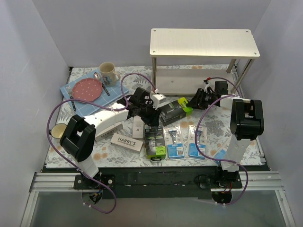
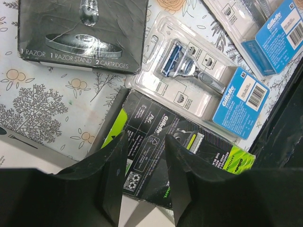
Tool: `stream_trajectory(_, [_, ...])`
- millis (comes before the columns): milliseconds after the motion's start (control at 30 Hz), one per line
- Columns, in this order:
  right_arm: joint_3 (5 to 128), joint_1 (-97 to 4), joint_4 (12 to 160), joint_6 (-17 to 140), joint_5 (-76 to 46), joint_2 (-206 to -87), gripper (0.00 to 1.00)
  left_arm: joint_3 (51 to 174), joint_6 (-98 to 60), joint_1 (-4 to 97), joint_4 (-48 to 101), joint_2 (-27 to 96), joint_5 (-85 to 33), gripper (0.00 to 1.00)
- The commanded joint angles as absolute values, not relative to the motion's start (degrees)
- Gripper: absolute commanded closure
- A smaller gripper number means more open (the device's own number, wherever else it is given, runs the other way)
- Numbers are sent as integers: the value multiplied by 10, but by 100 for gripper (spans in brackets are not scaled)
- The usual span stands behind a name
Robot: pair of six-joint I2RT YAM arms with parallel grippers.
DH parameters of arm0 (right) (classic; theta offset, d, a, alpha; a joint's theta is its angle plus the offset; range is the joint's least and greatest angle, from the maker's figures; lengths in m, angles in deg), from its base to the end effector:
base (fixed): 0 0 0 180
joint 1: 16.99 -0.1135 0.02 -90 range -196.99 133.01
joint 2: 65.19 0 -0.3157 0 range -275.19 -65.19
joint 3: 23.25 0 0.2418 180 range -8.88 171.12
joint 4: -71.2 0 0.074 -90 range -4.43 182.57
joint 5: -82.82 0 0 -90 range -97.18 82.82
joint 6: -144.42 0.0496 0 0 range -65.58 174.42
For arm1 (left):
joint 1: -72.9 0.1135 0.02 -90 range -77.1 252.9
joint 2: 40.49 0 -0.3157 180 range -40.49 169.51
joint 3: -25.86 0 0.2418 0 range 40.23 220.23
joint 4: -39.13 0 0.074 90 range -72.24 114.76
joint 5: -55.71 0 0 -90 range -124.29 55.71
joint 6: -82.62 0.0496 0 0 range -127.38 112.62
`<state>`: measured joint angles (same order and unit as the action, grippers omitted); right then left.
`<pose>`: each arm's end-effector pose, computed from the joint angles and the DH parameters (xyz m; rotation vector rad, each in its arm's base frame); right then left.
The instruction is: Place and organize the shaving razors onto the shelf
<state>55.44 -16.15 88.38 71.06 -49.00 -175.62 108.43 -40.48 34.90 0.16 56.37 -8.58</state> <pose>0.4092 0.0271 0.1985 0.0246 2.3708 1.0090 0.2728 -0.2405 0.2721 0.3190 2.6814 -1.0198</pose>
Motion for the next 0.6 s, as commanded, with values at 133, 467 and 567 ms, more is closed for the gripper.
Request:
stream_trajectory(133, [472,-169,840,760,-533,-1713,66,1108,-430,324,12,562,-111,62])
stream_trajectory(467, [308,-218,820,825,-516,-1561,60,1089,-578,272,76,592,-49,63])
stream_trajectory(567, [334,-200,855,788,-507,-1557,55,1043,-592,267,96,595,-55,65])
